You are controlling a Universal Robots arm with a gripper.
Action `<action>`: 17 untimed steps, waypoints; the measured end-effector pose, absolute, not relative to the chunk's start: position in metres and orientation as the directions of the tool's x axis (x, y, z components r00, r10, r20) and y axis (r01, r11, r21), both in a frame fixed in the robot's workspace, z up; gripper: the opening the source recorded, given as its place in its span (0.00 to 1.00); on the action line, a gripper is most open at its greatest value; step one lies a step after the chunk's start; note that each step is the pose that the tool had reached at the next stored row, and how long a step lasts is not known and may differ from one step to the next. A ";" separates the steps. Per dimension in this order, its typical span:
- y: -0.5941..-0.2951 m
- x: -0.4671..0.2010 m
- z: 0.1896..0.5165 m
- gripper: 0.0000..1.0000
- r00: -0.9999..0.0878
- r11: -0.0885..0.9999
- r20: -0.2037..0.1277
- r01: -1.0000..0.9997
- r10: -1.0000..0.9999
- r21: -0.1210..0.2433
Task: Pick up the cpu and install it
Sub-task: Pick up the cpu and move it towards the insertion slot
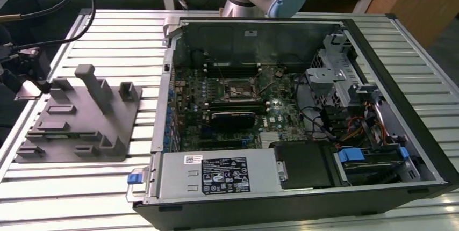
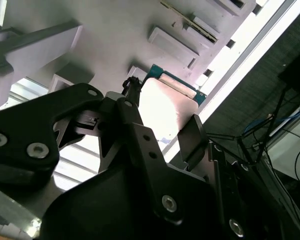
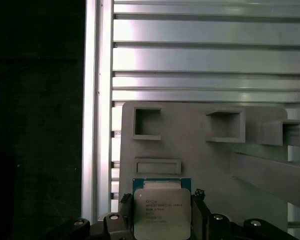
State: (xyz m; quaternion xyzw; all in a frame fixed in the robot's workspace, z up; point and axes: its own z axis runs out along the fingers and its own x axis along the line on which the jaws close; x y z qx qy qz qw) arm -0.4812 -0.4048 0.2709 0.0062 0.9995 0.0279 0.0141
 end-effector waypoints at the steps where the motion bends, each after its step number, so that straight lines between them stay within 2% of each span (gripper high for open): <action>1: -0.405 -0.481 0.273 0.55 -1.000 0.998 -0.028 0.011 0.013 0.056; 17: -0.405 -0.481 0.293 0.55 -1.000 0.998 -0.028 0.009 0.011 0.056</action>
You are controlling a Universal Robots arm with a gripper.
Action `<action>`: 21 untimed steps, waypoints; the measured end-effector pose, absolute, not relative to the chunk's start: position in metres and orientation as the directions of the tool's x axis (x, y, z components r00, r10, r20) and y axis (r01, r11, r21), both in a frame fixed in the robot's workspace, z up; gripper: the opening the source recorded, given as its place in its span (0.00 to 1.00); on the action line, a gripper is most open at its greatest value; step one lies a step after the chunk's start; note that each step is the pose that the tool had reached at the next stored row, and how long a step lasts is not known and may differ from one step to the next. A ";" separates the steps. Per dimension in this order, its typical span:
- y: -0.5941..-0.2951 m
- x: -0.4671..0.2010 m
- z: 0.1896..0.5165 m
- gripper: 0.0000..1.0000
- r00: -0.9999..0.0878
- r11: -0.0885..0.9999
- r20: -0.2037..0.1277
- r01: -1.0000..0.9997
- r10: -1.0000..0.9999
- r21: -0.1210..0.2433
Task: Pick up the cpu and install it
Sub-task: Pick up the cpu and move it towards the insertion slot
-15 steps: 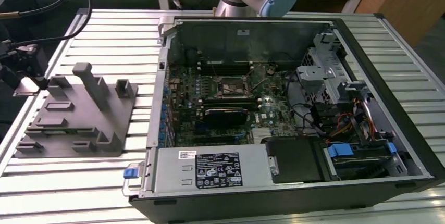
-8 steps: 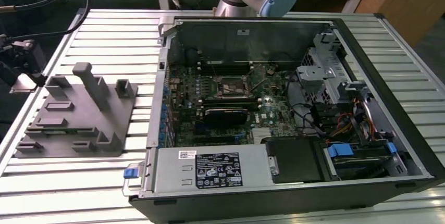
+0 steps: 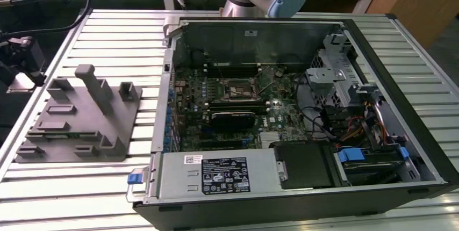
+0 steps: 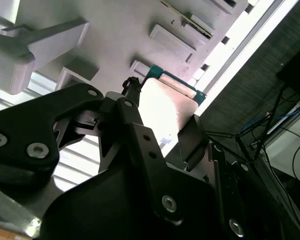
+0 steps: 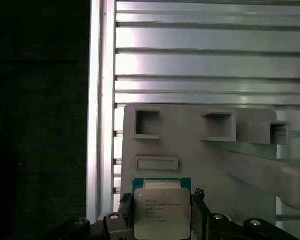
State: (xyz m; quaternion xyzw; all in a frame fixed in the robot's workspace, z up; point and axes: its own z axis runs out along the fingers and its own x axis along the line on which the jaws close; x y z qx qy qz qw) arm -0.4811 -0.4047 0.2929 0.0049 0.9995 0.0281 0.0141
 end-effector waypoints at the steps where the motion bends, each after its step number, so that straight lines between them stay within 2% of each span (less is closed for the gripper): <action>1: -0.405 -0.481 0.294 0.55 -1.000 0.998 -0.028 0.009 0.010 0.056; 21: -0.404 -0.481 0.321 0.55 -1.000 0.998 -0.029 0.008 0.010 0.056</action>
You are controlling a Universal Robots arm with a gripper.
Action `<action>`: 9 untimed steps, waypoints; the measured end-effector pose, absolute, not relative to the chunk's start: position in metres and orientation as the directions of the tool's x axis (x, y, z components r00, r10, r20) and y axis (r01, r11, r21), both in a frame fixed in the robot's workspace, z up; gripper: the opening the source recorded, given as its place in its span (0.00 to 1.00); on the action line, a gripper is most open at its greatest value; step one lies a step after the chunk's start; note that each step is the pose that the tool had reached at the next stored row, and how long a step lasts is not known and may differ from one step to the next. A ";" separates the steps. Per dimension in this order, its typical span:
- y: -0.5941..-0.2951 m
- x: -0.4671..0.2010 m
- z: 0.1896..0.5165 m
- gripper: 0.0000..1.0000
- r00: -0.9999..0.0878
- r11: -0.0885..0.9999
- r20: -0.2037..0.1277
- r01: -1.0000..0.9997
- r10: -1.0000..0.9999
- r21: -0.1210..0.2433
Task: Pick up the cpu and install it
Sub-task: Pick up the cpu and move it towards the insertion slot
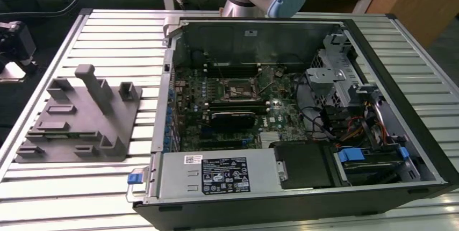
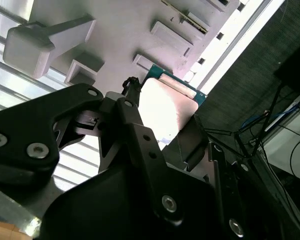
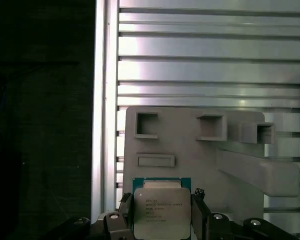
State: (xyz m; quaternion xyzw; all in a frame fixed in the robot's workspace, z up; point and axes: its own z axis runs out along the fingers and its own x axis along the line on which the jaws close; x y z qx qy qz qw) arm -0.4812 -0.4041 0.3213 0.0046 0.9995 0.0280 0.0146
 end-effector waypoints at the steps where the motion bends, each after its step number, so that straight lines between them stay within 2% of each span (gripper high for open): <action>1: -0.404 -0.481 0.322 0.55 -1.000 0.998 -0.029 0.008 0.010 0.056; 9: -0.404 -0.481 0.330 0.55 -1.000 0.998 -0.029 0.008 0.010 0.056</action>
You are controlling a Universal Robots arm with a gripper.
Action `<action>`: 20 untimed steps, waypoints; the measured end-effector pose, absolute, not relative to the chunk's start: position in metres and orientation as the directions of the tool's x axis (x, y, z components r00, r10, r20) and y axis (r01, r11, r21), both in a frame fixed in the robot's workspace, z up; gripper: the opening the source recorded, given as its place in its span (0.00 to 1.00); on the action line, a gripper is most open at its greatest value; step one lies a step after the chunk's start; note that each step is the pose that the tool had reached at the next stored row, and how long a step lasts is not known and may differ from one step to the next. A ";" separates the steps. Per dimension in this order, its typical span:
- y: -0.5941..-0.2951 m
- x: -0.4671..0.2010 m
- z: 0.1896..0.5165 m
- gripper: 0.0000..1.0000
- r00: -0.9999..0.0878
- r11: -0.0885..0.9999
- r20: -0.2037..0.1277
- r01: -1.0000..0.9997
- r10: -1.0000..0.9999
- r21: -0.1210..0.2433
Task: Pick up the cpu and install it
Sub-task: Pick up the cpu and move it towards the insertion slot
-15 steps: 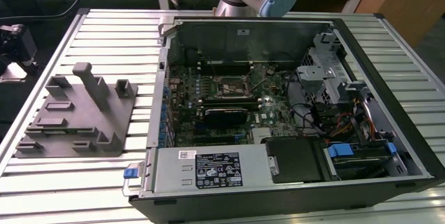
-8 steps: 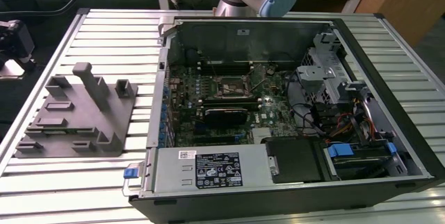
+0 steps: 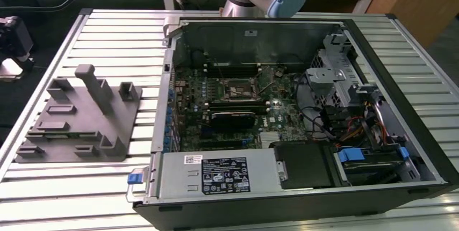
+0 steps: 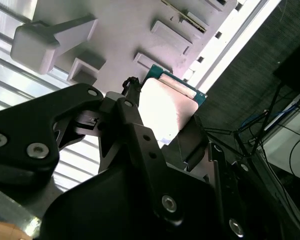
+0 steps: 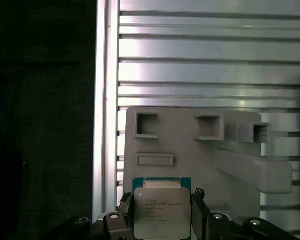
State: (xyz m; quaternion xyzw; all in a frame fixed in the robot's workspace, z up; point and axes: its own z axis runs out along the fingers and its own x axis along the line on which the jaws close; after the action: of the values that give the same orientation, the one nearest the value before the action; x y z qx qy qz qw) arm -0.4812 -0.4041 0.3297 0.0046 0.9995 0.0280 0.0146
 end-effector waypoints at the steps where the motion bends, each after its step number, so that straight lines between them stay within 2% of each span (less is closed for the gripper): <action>1: -0.404 -0.481 0.330 0.55 -1.000 0.998 -0.029 0.008 0.010 0.056; 20: -0.404 -0.481 0.353 0.55 -1.000 0.998 -0.029 0.008 0.010 0.056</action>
State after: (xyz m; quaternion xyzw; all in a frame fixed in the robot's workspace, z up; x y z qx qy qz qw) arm -0.4812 -0.4041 0.3529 0.0046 0.9995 0.0281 0.0147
